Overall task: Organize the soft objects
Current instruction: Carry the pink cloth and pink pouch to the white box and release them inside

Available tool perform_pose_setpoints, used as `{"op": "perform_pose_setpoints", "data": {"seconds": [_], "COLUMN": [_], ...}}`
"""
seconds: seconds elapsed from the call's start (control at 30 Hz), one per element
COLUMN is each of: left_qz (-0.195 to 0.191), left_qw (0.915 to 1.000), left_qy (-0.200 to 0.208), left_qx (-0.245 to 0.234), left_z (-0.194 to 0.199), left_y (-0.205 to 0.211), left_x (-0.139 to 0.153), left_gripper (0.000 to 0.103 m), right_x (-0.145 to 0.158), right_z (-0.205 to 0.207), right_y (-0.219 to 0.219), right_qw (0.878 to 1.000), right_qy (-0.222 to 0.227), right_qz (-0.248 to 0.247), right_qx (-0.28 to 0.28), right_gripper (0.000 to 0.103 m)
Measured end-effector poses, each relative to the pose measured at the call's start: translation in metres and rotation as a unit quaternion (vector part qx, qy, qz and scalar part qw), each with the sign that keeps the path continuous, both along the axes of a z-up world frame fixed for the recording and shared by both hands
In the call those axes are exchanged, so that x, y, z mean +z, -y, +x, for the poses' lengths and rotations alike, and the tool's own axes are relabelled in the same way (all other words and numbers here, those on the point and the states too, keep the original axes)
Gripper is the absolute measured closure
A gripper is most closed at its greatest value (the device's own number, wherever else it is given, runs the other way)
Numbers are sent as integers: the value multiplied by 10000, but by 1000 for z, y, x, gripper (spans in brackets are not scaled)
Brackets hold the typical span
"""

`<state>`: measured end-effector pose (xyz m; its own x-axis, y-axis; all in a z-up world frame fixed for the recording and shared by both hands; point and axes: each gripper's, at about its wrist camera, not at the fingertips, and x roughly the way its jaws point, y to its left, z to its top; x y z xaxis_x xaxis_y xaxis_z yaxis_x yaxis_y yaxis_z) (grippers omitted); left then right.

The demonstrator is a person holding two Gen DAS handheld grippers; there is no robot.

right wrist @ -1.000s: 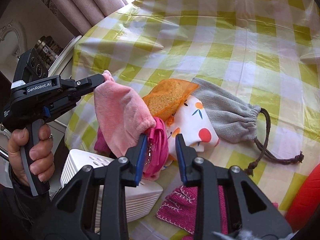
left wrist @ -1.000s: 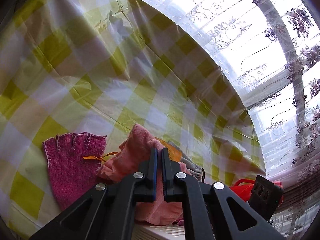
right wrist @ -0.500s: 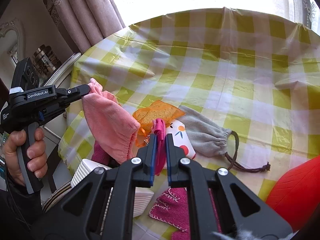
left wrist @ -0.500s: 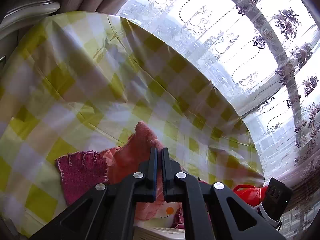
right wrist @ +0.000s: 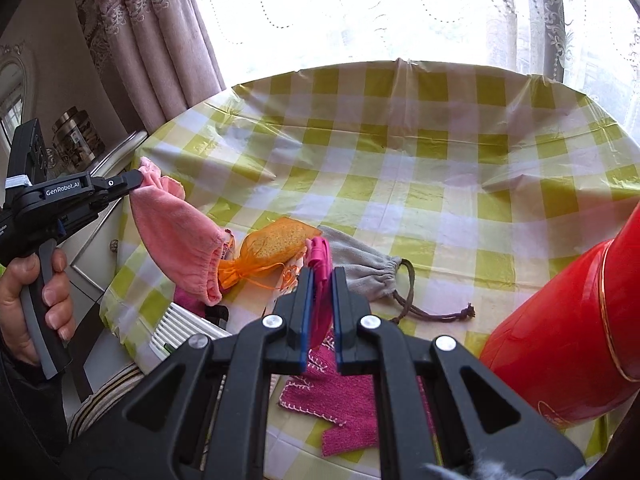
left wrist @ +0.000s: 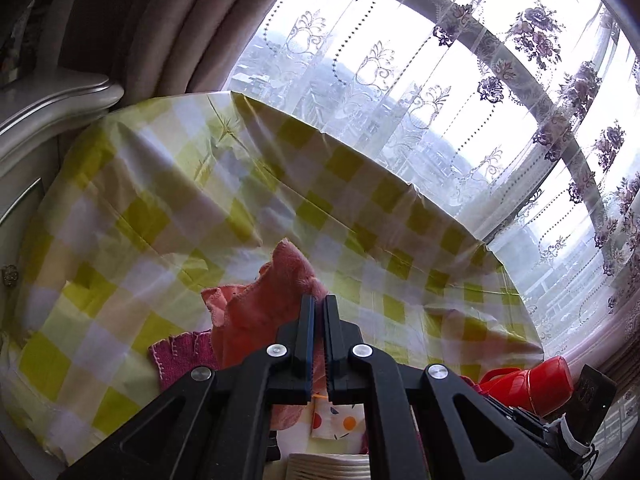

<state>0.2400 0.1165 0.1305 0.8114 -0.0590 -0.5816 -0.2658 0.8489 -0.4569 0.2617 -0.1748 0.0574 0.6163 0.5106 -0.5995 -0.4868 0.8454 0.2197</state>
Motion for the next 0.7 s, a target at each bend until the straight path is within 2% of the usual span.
{"op": "perform_pose_setpoints", "data": {"seconds": [0.4, 0.7], "left_qz": [421, 483], "left_qw": [9985, 9943], "left_qy": [347, 770], "left_qx": [-93, -565], "left_z": [-33, -56], "left_y": [20, 60], "left_x": [39, 79], "left_gripper": [99, 99], "right_x": [11, 28], "right_z": [-41, -79], "right_y": [32, 70], "right_qw": [9994, 9973], "right_qy": [77, 262], "right_qz": [74, 51], "right_qx": [-335, -682], "right_gripper": [92, 92]}}
